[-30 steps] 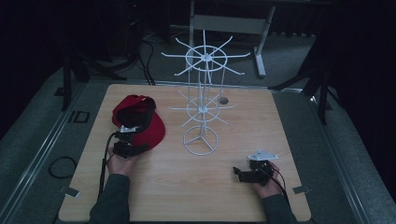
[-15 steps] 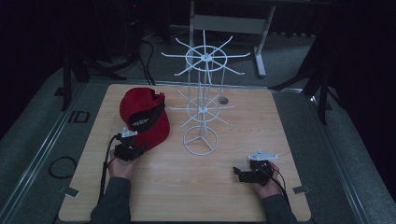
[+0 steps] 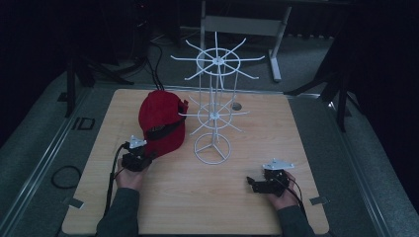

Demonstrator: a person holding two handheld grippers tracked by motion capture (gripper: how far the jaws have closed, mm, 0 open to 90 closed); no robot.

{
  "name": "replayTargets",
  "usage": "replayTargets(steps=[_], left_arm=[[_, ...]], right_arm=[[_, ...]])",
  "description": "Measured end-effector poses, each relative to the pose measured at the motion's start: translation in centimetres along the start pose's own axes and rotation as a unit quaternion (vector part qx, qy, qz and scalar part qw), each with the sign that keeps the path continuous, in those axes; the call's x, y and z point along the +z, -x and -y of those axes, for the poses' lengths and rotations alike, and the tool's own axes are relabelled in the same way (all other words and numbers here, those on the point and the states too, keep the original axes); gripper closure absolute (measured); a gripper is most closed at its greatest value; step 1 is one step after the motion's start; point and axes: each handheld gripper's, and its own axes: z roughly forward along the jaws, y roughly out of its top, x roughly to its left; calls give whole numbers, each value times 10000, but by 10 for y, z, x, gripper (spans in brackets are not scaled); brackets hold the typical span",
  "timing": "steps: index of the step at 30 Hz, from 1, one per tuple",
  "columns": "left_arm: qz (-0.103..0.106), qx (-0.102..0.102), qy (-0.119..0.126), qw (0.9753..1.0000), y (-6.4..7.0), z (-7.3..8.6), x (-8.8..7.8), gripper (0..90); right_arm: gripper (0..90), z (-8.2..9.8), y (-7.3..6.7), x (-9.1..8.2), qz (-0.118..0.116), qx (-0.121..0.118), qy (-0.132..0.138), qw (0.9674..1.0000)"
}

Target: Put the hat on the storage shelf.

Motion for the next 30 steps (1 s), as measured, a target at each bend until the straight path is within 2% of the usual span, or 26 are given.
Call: replayTargets(steps=[9,16,25,30], left_arm=[[-23,-3,76,10000,-1,0,-3,861],[-68,-97,214,9997,-2,-1,-5,862],[-11,-249,480,9985,-7,-3,-15,862],[-61,-200,564,9982,-7,-7,-23,862]], right_arm=[[153,0,0,0,-2,1,2,10000],[153,0,0,0,-5,-2,1,10000],[153,0,0,0,-6,-3,1,10000],[153,0,0,0,-8,-6,0,10000]])
